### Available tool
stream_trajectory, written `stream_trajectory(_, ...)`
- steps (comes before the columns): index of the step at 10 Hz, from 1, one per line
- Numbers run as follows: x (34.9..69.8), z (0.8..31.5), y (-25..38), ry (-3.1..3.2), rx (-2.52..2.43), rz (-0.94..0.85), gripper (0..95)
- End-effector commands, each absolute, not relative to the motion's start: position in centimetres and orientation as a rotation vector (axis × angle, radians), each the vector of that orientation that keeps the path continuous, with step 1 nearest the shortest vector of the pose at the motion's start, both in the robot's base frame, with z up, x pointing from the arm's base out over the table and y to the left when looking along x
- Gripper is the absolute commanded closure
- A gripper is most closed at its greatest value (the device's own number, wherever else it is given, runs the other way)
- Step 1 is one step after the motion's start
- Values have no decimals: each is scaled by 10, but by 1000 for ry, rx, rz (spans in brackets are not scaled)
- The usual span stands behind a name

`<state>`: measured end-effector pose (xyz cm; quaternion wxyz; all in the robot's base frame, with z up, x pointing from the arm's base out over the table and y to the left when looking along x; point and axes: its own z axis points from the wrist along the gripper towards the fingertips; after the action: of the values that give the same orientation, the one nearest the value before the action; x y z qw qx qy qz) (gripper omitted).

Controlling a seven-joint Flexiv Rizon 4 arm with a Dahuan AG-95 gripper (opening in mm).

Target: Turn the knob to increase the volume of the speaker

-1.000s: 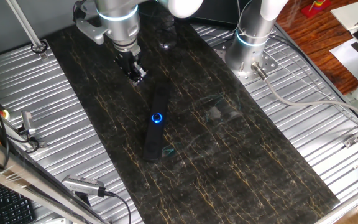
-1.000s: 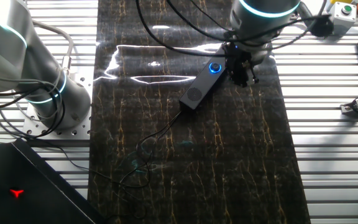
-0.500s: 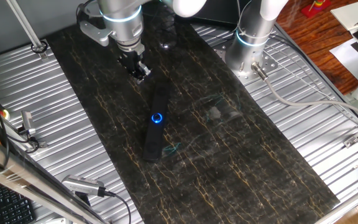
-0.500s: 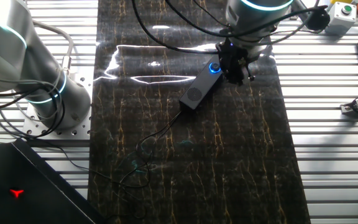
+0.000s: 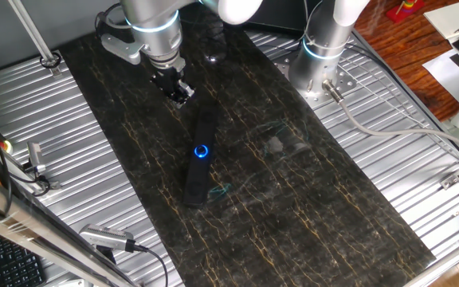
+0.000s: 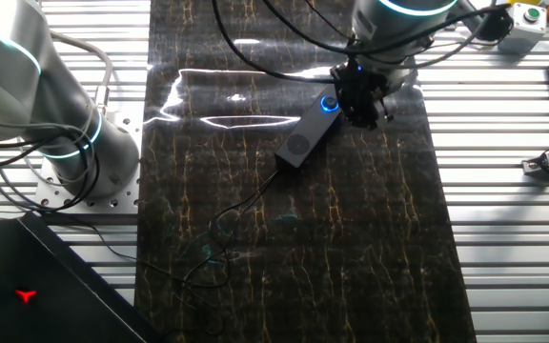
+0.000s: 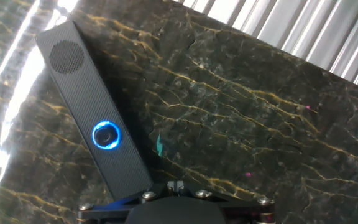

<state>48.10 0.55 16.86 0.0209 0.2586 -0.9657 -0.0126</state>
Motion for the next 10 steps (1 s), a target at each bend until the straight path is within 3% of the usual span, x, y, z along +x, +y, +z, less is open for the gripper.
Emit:
stream_trajectory(1,482,168,7,-2992,804,-45,950)
stream_trajectory(10,495,153,50,-3007,733,-41,950)
